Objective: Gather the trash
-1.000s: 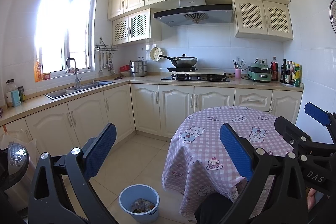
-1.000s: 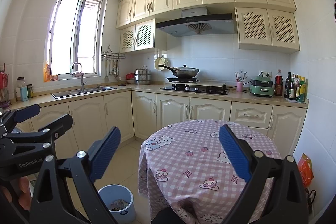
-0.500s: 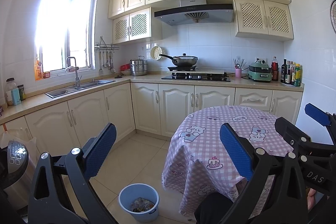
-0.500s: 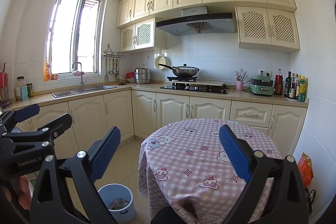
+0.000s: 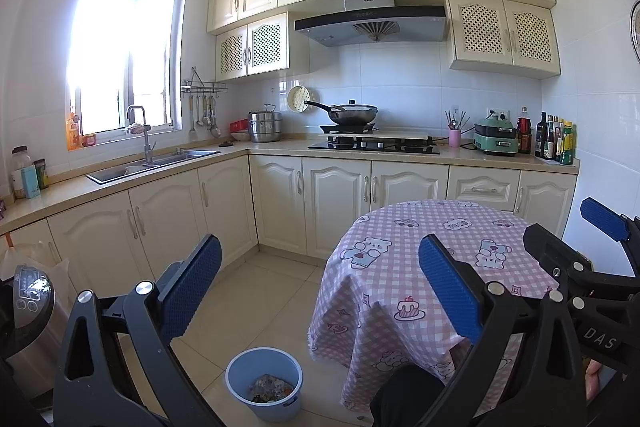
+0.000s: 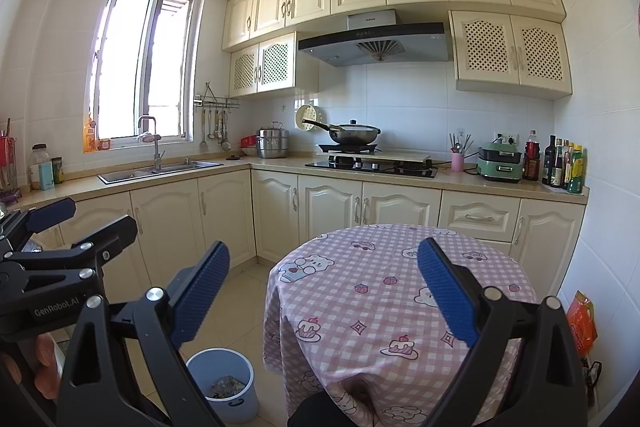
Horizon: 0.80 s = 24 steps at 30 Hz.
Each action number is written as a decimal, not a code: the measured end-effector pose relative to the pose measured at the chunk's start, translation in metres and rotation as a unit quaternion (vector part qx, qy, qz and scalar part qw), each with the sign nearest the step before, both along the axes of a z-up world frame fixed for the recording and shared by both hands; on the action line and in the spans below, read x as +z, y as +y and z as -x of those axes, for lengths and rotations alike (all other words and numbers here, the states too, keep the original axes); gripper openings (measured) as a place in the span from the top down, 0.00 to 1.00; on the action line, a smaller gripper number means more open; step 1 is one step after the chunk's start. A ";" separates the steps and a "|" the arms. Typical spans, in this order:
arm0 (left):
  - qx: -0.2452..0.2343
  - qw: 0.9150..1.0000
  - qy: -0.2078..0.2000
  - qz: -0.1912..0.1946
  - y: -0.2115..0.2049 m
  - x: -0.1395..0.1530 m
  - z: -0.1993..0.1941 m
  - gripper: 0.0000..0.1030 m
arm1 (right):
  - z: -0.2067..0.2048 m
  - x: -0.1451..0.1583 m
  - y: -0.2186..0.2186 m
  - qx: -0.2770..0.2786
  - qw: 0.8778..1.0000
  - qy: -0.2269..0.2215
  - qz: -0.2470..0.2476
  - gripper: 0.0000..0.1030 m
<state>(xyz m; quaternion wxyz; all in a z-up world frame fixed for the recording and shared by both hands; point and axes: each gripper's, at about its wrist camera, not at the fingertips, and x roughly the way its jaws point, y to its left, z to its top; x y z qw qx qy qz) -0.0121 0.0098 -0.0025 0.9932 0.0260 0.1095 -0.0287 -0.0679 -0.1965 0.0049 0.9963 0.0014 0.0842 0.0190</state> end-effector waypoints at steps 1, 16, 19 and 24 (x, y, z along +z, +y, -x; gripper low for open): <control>0.000 1.000 0.000 0.000 0.000 0.000 0.000 0.07 | 0.000 0.000 0.000 0.000 1.000 0.000 0.000 0.10; 0.002 1.000 0.002 0.001 0.001 -0.001 -0.001 0.07 | -0.002 0.000 0.000 0.002 1.000 0.001 0.002 0.10; 0.002 1.000 0.004 0.001 0.001 -0.002 -0.002 0.07 | -0.003 0.000 0.001 0.003 1.000 0.002 0.003 0.10; 0.005 1.000 0.008 0.000 0.001 -0.006 -0.008 0.07 | -0.013 -0.001 0.001 0.007 1.000 0.007 0.007 0.10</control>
